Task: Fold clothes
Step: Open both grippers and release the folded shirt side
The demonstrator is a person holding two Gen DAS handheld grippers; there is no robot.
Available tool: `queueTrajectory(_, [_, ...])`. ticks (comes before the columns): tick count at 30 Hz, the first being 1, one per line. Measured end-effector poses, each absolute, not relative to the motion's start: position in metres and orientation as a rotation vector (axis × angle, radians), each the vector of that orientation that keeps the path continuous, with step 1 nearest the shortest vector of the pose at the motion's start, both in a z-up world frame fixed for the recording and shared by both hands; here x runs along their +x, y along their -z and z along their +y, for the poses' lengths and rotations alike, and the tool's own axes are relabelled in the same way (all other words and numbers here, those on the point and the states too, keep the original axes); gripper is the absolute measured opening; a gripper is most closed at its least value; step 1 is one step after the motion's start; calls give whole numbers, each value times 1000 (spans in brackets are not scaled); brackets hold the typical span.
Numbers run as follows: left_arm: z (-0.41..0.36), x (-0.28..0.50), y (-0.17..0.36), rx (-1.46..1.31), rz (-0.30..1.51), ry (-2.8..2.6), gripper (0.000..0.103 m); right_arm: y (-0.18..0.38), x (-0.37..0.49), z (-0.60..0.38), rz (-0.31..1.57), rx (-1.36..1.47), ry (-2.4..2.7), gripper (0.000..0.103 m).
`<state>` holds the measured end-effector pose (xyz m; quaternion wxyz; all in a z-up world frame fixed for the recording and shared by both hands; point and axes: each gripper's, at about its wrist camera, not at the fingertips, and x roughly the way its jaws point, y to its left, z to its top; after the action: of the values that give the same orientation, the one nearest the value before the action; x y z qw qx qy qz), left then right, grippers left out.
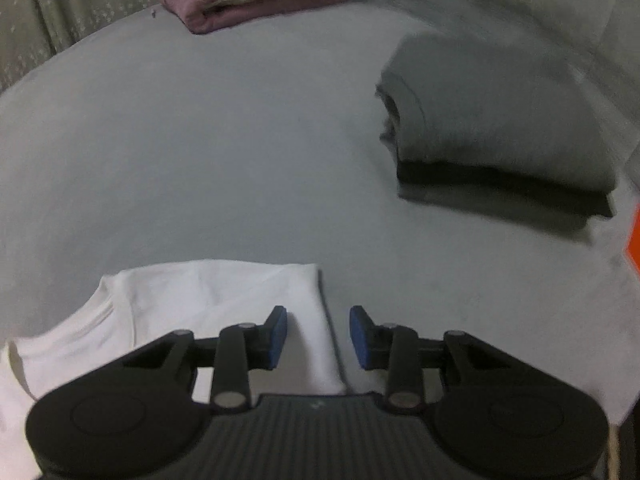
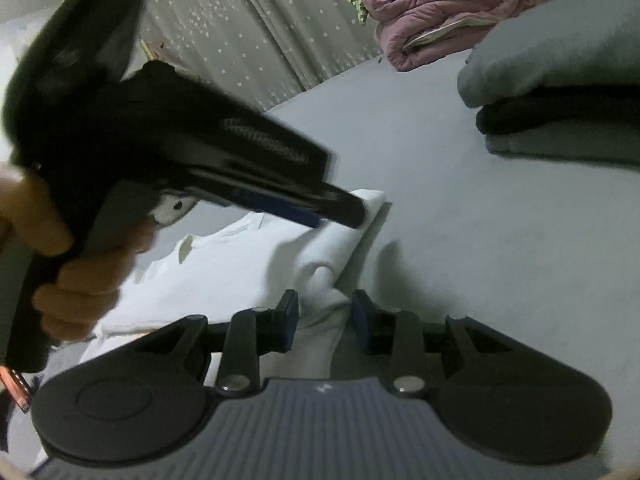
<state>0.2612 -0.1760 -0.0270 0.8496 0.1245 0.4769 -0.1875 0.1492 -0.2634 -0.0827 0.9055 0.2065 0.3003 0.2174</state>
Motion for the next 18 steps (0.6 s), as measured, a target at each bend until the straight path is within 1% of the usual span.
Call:
queueTrajectory(2, [-193, 265, 31, 331, 1015, 347, 35, 83, 151, -265, 620, 443, -454, 34])
queueTrajectory(3, [-199, 266, 33, 357, 1009, 310, 34, 82, 152, -264, 620, 443, -453, 31])
queueTrajectory(4, [-204, 266, 36, 383, 1002, 273, 30, 82, 153, -264, 621, 441, -450, 28])
queueTrajectory(5, [-204, 266, 38, 370, 990, 253, 9, 81, 153, -263, 622, 439, -448, 21])
queueTrajectory(6, [-204, 266, 39, 356, 977, 233, 4, 81, 154, -262, 622, 438, -446, 18])
queueTrajectory(9, [-192, 267, 45, 254, 943, 220, 3, 76, 152, -262, 658, 449, -432, 14])
queueTrajectory(11, [-181, 268, 48, 166, 921, 225, 4, 75, 152, -261, 684, 450, -415, 13])
queueTrajectory(13, [-169, 266, 51, 128, 896, 271, 5, 75, 154, -260, 690, 450, -406, 14])
queueTrajectory(14, [-162, 264, 50, 108, 887, 301, 11, 75, 155, -260, 691, 455, -405, 15])
queueTrajectory(16, [-148, 258, 44, 45, 868, 318, 24, 73, 155, -264, 690, 478, -413, 17])
queueTrajectory(17, [-141, 256, 41, 13, 858, 326, 39, 72, 156, -267, 691, 497, -414, 23])
queueTrajectory(18, [-134, 253, 38, -19, 849, 334, 47, 70, 156, -270, 692, 515, -416, 27])
